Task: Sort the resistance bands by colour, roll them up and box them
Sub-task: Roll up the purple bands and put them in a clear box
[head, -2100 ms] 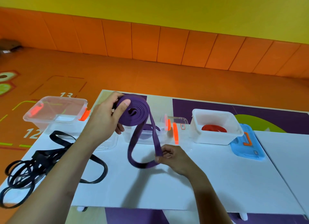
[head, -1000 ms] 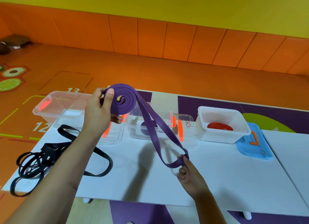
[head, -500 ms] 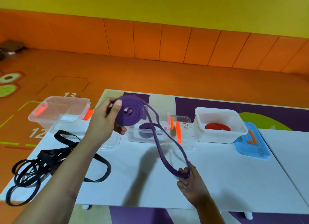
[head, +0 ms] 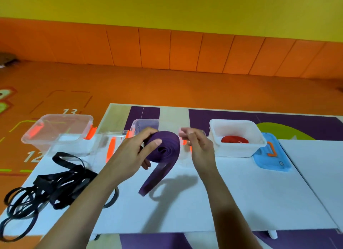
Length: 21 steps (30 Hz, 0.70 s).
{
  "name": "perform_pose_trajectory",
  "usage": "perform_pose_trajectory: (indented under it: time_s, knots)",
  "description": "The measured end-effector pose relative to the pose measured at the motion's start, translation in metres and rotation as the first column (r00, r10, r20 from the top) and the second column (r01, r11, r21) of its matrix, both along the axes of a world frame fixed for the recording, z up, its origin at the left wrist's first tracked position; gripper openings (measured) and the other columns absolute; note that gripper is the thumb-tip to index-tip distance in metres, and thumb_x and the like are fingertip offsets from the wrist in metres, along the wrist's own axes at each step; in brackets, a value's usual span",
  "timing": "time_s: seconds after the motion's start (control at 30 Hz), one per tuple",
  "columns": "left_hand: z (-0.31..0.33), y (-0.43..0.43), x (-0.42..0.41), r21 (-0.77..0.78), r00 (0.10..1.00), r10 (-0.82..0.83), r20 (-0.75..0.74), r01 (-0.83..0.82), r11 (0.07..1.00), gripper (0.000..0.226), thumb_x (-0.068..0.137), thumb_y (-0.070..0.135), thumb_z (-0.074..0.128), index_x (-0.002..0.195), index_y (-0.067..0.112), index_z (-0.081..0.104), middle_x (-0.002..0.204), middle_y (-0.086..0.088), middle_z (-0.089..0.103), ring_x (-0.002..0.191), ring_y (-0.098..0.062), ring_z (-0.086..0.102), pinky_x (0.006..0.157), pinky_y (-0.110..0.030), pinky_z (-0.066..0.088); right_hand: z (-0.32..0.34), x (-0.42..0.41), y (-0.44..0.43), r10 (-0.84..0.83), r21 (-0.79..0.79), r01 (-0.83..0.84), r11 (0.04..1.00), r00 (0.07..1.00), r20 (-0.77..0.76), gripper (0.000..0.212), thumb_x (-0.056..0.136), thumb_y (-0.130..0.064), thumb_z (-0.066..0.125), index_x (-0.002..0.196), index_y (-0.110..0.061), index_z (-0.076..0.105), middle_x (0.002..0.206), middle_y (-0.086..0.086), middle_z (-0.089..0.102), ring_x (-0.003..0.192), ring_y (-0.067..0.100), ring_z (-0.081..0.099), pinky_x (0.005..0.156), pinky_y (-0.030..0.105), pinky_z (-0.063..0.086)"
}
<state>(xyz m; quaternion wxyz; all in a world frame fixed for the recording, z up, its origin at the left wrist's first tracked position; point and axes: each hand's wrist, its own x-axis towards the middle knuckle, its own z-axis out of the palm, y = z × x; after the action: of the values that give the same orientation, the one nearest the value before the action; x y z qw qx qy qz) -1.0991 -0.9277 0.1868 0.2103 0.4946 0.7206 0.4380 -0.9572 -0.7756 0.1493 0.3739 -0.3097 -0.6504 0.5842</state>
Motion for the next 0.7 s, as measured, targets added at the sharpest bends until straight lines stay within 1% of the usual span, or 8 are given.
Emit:
perform_pose_trajectory:
  time_s: [0.07, 0.13, 0.2, 0.37, 0.47, 0.53, 0.6, 0.7]
  knots:
    - [0.001, -0.001, 0.0, 0.011, 1.0, 0.007, -0.006, -0.007, 1.0, 0.013, 0.102, 0.045, 0.05, 0.11, 0.037, 0.057, 0.085, -0.002, 0.07, 0.057, -0.022, 0.071, 0.062, -0.042, 0.06, 0.012, -0.006, -0.006, 0.187, 0.043, -0.187, 0.981, 0.982, -0.001, 0.027, 0.106, -0.021, 0.049, 0.114, -0.01, 0.073, 0.1, -0.009, 0.076, 0.099, 0.003, 0.07, 0.083, 0.011, 0.048]
    - [0.001, -0.002, -0.002, 0.022, 1.0, 0.019, 0.007, -0.019, 1.0, 0.014, 0.103, 0.043, 0.05, 0.112, 0.035, 0.057, 0.087, -0.001, 0.069, 0.058, -0.023, 0.072, 0.063, -0.045, 0.061, 0.011, -0.008, -0.012, 0.272, 0.051, -0.272, 0.961, 0.962, 0.011, 0.024, 0.104, -0.02, 0.054, 0.107, -0.007, 0.074, 0.091, -0.011, 0.075, 0.087, 0.004, 0.069, 0.079, 0.013, 0.048]
    - [0.0, -0.004, -0.003, 0.027, 1.0, 0.025, 0.013, -0.026, 0.999, 0.015, 0.103, 0.043, 0.051, 0.112, 0.034, 0.057, 0.088, 0.001, 0.069, 0.058, -0.023, 0.072, 0.064, -0.046, 0.061, 0.005, -0.007, -0.015, 0.258, 0.035, -0.257, 0.966, 0.965, -0.033, 0.018, 0.1, -0.017, 0.06, 0.098, -0.01, 0.076, 0.083, -0.012, 0.074, 0.08, 0.003, 0.067, 0.076, 0.015, 0.049]
    - [-0.005, -0.005, 0.003, 0.088, 0.991, 0.042, 0.127, -0.053, 0.995, 0.012, 0.105, 0.037, 0.051, 0.112, 0.032, 0.059, 0.093, 0.008, 0.069, 0.057, -0.028, 0.071, 0.062, -0.05, 0.061, 0.001, 0.003, -0.015, 0.261, 0.031, -0.26, 0.965, 0.964, -0.047, 0.011, 0.093, -0.022, 0.069, 0.101, -0.022, 0.077, 0.093, -0.004, 0.078, 0.09, 0.015, 0.071, 0.081, 0.025, 0.056]
    - [-0.001, 0.0, 0.008, 0.159, 0.965, 0.08, 0.249, -0.122, 0.98, 0.011, 0.104, 0.034, 0.051, 0.106, 0.041, 0.059, 0.091, 0.005, 0.071, 0.054, -0.034, 0.069, 0.056, -0.052, 0.061, -0.004, 0.006, -0.013, 0.27, 0.012, -0.269, 0.963, 0.963, -0.013, 0.017, 0.092, -0.019, 0.072, 0.108, -0.018, 0.076, 0.094, -0.004, 0.078, 0.09, 0.017, 0.072, 0.082, 0.026, 0.057]
    - [0.003, 0.003, 0.01, 0.174, 0.962, 0.08, 0.262, -0.128, 0.976, 0.016, 0.104, 0.034, 0.051, 0.1, 0.047, 0.059, 0.089, 0.004, 0.07, 0.053, -0.036, 0.069, 0.053, -0.051, 0.061, -0.006, 0.008, -0.014, 0.257, -0.011, -0.258, 0.966, 0.966, -0.024, 0.017, 0.094, -0.015, 0.071, 0.11, -0.013, 0.075, 0.092, -0.003, 0.078, 0.086, 0.014, 0.072, 0.08, 0.023, 0.054]
    - [0.0, 0.005, 0.012, 0.165, 0.954, 0.069, 0.293, -0.121, 0.979, 0.012, 0.104, 0.035, 0.05, 0.102, 0.042, 0.059, 0.09, 0.001, 0.071, 0.054, -0.038, 0.069, 0.054, -0.052, 0.061, -0.007, 0.011, -0.015, 0.23, -0.041, -0.233, 0.972, 0.971, -0.067, 0.019, 0.093, -0.014, 0.07, 0.111, -0.008, 0.075, 0.092, 0.001, 0.078, 0.084, 0.016, 0.073, 0.077, 0.024, 0.055]
    - [-0.006, 0.007, 0.018, 0.129, 0.906, 0.073, 0.418, -0.139, 0.982, 0.012, 0.106, 0.034, 0.046, 0.11, 0.026, 0.055, 0.092, -0.011, 0.073, 0.058, -0.042, 0.07, 0.06, -0.058, 0.061, -0.003, 0.013, -0.014, 0.185, -0.052, -0.19, 0.98, 0.979, -0.082, 0.016, 0.092, -0.015, 0.071, 0.105, -0.008, 0.076, 0.079, 0.002, 0.074, 0.063, 0.018, 0.066, 0.064, 0.026, 0.054]
